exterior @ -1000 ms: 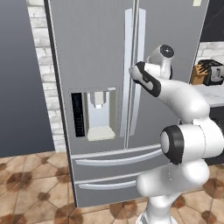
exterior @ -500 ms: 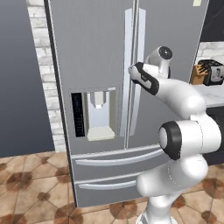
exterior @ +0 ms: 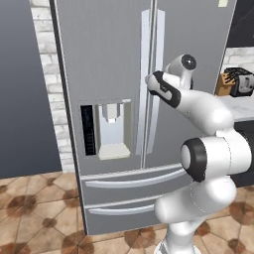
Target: Open the fridge, grab two sodas, and place both sodas inside the bowl with ice on the dining counter.
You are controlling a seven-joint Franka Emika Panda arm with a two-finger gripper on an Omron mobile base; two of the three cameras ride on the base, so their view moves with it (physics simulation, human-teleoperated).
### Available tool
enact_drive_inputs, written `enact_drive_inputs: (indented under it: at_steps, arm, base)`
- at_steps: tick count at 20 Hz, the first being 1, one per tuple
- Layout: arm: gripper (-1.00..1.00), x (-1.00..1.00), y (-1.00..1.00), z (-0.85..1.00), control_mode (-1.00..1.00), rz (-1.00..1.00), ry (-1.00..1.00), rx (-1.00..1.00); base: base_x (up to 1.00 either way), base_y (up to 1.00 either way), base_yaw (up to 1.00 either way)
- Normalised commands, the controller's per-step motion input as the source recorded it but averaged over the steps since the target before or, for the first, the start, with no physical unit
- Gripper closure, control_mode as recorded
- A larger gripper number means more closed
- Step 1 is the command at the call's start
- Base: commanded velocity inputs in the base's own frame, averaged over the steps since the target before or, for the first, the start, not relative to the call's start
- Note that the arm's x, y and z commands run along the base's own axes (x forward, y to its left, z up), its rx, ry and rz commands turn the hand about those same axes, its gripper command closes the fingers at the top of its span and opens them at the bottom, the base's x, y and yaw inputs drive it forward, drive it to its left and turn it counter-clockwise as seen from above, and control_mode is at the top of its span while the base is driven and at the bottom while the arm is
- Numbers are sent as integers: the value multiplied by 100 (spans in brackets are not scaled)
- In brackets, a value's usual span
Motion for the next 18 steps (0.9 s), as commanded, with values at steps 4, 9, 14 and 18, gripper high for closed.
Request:
enact_drive_inputs:
  at_steps: [4,9,14,18]
  arm:
    - [-100,1,32,-5,-100,4,0,0]
    - [-100,3,42,-8,-100,1,0,-2]
    - [-100,39,7,0,-100,0,0,0]
    - [-100,49,0,0,-100,0,0,0]
  base:
    - [0,0,0]
    - [0,0,0]
    - [0,0,0]
    - [0,0,0]
